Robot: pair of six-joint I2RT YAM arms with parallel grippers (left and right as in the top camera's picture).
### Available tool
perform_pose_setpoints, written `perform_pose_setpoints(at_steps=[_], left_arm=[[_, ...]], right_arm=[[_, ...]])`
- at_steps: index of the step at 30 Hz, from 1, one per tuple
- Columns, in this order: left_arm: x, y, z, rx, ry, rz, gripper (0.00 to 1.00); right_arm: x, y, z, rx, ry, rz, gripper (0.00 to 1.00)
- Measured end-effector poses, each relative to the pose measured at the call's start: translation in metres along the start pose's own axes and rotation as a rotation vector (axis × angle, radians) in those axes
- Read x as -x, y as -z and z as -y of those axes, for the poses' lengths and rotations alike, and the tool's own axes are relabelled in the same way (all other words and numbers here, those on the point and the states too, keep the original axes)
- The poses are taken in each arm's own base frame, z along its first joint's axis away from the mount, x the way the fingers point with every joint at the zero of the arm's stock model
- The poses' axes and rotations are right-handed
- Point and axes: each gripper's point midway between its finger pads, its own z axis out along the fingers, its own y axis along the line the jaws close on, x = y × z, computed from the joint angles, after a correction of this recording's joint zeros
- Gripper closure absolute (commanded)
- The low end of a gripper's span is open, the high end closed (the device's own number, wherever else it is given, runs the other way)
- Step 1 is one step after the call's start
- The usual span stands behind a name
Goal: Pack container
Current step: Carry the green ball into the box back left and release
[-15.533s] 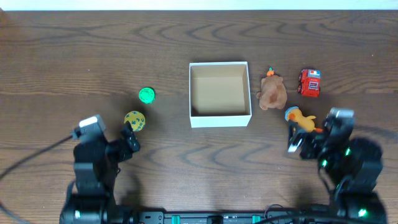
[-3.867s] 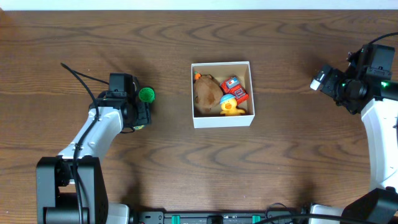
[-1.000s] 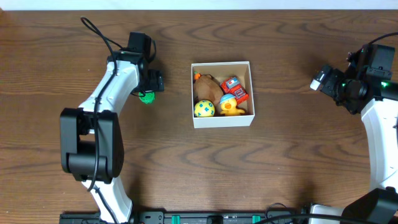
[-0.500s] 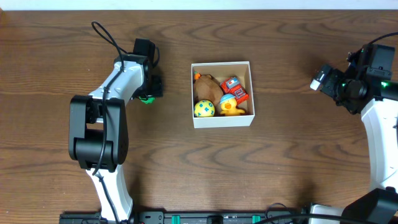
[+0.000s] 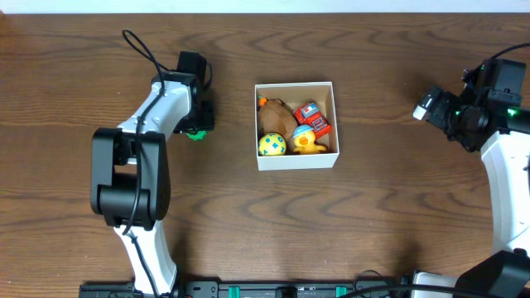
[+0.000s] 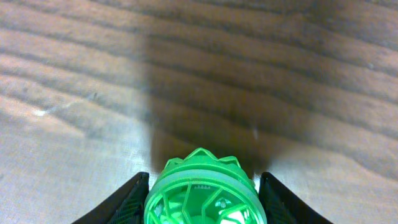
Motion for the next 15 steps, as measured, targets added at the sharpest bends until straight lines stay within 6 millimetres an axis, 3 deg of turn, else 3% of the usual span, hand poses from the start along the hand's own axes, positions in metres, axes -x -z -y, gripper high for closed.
perform_pose_setpoints(at_steps=[4,7,12,15], left_arm=[[0.004,0.040,0.001,-0.027,0.001,0.058,0.52],[0.011,0.095,0.010,-0.086,-0.009,0.174,0.53],[0.004,0.203,0.063,-0.258,-0.122,0.409,0.52],[-0.012,0.236,0.101,-0.343,-0.216,0.474,0.53]], right_arm=[[0.000,0.000,0.000,0.000,0.000,0.000,0.01],[0.000,0.000,0.000,0.000,0.000,0.000,0.01],[0.000,0.000,0.000,0.000,0.000,0.000,0.01],[0.000,0.000,0.000,0.000,0.000,0.000,0.01]])
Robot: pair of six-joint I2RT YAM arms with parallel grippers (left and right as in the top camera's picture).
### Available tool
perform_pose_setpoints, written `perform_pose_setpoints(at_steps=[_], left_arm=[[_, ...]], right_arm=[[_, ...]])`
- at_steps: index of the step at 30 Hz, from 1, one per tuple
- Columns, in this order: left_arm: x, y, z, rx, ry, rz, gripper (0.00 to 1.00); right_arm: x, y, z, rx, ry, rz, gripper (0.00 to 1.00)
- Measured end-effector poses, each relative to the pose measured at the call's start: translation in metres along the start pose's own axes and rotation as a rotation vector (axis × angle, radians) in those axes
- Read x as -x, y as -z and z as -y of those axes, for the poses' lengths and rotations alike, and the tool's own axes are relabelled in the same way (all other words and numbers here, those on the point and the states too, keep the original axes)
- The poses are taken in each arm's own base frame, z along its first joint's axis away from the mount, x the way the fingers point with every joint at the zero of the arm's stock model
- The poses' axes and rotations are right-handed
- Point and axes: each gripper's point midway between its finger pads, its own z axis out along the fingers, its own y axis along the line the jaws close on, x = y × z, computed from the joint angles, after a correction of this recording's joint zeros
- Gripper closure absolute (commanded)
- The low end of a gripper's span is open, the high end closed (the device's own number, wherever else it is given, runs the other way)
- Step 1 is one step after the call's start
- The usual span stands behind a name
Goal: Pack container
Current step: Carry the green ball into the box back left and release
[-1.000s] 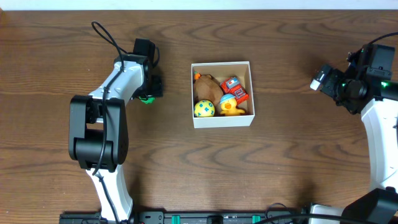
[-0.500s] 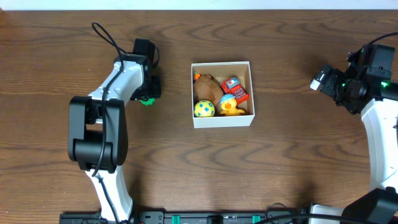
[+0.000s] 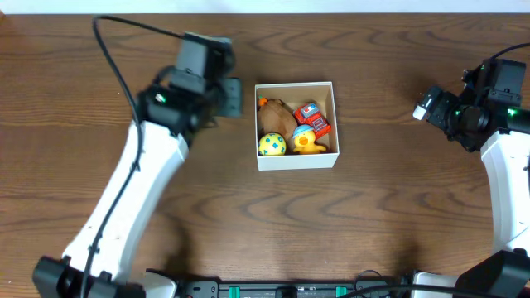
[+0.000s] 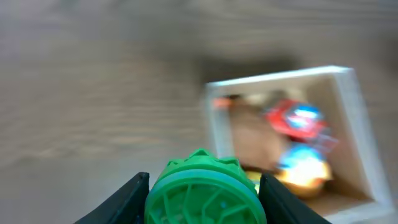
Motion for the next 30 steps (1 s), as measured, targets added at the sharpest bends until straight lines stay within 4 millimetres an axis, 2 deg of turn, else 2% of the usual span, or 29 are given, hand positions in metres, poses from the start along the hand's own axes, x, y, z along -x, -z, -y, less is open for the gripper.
perform_pose_setpoints(at_steps=[3,7,10,13,17,19,21,24,26,30], left_arm=[[-0.005,-0.004,0.043,-0.076,-0.077,0.007,0.52],[-0.008,-0.034,0.083,-0.126,-0.151,0.012,0.52],[-0.013,-0.062,0.098,-0.135,-0.197,0.003,0.52],[-0.021,-0.094,0.099,-0.117,-0.218,-0.024,0.51],[-0.030,-0.130,0.089,-0.065,-0.232,-0.050,0.12],[-0.031,-0.136,0.083,-0.035,-0.231,-0.053,0.00],[-0.026,-0.132,0.080,-0.017,-0.231,-0.036,0.02],[-0.010,-0.108,0.077,-0.006,-0.232,0.018,0.02],[0.002,-0.079,0.076,-0.008,-0.230,0.061,0.02],[0.019,-0.003,0.060,0.007,-0.207,0.148,0.02]], right_arm=[[0.000,0.000,0.000,0.000,0.000,0.000,0.01],[0.000,0.000,0.000,0.000,0.000,0.000,0.01],[0.000,0.000,0.000,0.000,0.000,-0.001,0.01],[0.000,0.000,0.000,0.000,-0.001,0.000,0.01],[0.000,0.000,0.000,0.000,-0.002,0.000,0.01],[0.000,0.000,0.000,0.000,-0.002,0.000,0.01],[0.000,0.000,0.000,0.000,-0.002,0.000,0.01],[0.000,0.000,0.000,0.000,-0.002,0.000,0.01],[0.000,0.000,0.000,0.000,-0.002,0.000,0.01],[0.000,0.000,0.000,0.000,-0.002,0.000,0.01]])
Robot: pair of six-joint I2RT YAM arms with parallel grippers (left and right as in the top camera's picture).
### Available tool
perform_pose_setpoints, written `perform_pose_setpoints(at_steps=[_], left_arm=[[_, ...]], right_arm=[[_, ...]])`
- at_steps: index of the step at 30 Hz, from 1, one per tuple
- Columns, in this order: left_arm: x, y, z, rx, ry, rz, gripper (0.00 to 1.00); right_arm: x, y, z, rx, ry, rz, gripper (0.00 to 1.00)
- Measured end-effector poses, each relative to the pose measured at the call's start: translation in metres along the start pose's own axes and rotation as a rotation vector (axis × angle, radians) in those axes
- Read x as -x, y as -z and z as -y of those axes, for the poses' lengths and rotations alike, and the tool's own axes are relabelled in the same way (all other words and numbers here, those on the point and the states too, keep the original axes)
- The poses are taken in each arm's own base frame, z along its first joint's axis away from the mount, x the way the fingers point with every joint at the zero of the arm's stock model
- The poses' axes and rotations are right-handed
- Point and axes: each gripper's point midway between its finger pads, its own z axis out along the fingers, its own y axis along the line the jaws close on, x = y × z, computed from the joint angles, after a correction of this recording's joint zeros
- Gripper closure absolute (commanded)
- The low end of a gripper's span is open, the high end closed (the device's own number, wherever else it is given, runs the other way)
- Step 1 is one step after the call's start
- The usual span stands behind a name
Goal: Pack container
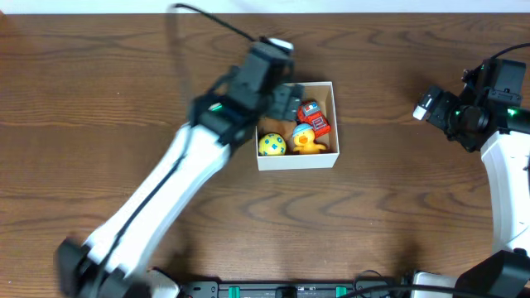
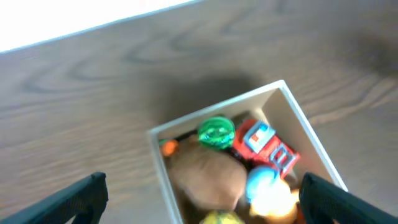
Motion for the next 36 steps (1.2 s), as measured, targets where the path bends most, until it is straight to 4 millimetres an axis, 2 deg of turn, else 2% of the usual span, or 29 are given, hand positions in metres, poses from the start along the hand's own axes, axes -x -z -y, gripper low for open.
perform_pose_setpoints(at_steps=[3,7,13,16,19,23,26,28,30,34,36], left_arm=[[0.006,0.046,-0.026,0.068,0.020,0.043,0.02],[0.001,0.078,-0.054,0.160,0.039,0.050,0.02],[-0.009,0.097,-0.065,0.205,0.036,0.034,0.02],[-0.022,0.101,-0.069,0.224,0.017,-0.017,0.02],[-0.026,0.101,-0.072,0.239,0.003,-0.033,0.02],[-0.018,0.103,-0.085,0.276,0.027,0.000,0.02],[-0.001,0.111,-0.104,0.310,0.081,0.082,0.02],[0.008,0.126,-0.119,0.329,0.127,0.156,0.02],[0.008,0.141,-0.130,0.332,0.160,0.201,0.02],[-0.015,0.180,-0.149,0.336,0.227,0.280,0.02],[-0.033,0.190,-0.154,0.342,0.249,0.295,0.02]], right_arm=[[0.000,0.000,0.000,0.000,0.000,0.000,0.01],[0.000,0.000,0.000,0.000,0.000,0.000,0.01],[0.000,0.000,0.000,0.000,0.000,0.000,0.01],[0.000,0.000,0.000,0.000,0.000,0.000,0.01],[0.000,0.000,0.000,0.000,0.000,0.000,0.01],[0.000,0.000,0.000,0.000,0.000,0.000,0.01],[0.000,0.000,0.000,0.000,0.000,0.000,0.01],[0.000,0.000,0.000,0.000,0.000,0.000,0.01],[0.000,0.000,0.000,0.000,0.000,0.000,0.01],[0.000,0.000,0.000,0.000,0.000,0.001,0.01],[0.000,0.000,0.000,0.000,0.000,0.000,0.01]])
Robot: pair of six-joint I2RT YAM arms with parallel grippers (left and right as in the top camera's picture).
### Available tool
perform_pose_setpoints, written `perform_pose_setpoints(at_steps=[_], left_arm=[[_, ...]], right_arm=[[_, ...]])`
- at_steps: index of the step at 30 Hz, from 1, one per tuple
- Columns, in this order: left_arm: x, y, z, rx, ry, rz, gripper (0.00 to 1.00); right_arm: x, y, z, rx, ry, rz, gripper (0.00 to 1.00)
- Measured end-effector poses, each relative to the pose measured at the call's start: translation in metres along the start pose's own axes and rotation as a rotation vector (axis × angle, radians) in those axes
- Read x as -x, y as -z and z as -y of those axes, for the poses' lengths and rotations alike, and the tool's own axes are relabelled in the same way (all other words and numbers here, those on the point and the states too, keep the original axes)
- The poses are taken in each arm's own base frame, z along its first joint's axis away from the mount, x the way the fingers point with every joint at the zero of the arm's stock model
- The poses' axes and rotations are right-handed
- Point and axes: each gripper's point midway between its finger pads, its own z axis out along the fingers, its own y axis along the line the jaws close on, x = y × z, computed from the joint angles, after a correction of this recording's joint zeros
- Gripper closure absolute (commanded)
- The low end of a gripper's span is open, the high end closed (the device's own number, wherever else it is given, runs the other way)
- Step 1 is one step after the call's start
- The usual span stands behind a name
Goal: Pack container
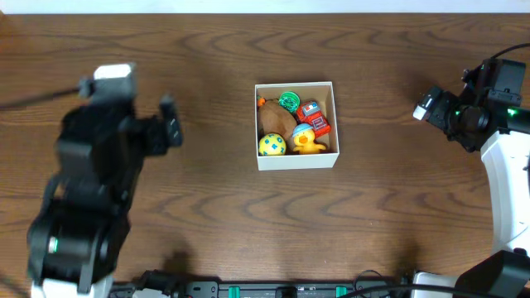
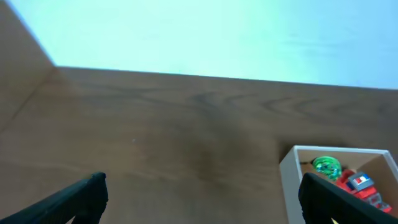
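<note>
The white box (image 1: 296,161) stands mid-table, holding a brown plush (image 1: 276,118), a yellow ball (image 1: 272,145), a red toy car (image 1: 313,116) and a yellow-blue toy (image 1: 305,139). A green ribbed toy (image 1: 289,101) lies at its back edge, free of any gripper. My left gripper (image 1: 170,132) hangs far to the left of the box. In the left wrist view the left gripper (image 2: 202,199) is wide open and empty, with the box (image 2: 292,165) and green toy (image 2: 326,165) at lower right. My right gripper (image 1: 426,106) rests at the far right.
Bare brown wood surrounds the box on all sides. The left arm is raised and blurred over the table's left part. The right arm stands along the right edge. A pale wall lies beyond the table's far edge.
My left gripper, then open right over the box, now sits well to the left of it. The green toy stays in the box. The right arm has not moved.
My left gripper was shut on the green toy on the table left of the box. Then it held the toy beside the box's left wall. Then it was open over the box with the toy inside, and now it is away to the left.
</note>
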Motion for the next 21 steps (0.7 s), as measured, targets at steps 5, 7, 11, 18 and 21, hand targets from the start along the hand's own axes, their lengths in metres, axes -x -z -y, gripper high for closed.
perform_pose_setpoints(at_steps=[5,7,11,18,21], left_arm=[[-0.053,0.006,-0.013,-0.013,0.012,0.007,0.02],[-0.080,-0.001,-0.012,-0.033,0.010,0.014,0.02],[-0.126,-0.014,-0.011,-0.068,0.012,0.045,0.02],[-0.198,-0.038,-0.011,-0.094,0.013,0.082,0.02],[-0.215,-0.043,-0.012,-0.094,0.013,0.087,0.02]], right_arm=[[0.000,0.000,0.000,0.001,0.000,-0.001,0.01],[0.000,0.000,0.000,0.002,0.000,-0.001,0.01],[0.000,0.000,0.000,0.003,0.000,-0.002,0.01],[-0.001,0.000,0.000,0.003,0.000,-0.002,0.01],[0.000,0.000,0.000,0.003,0.000,-0.002,0.01]])
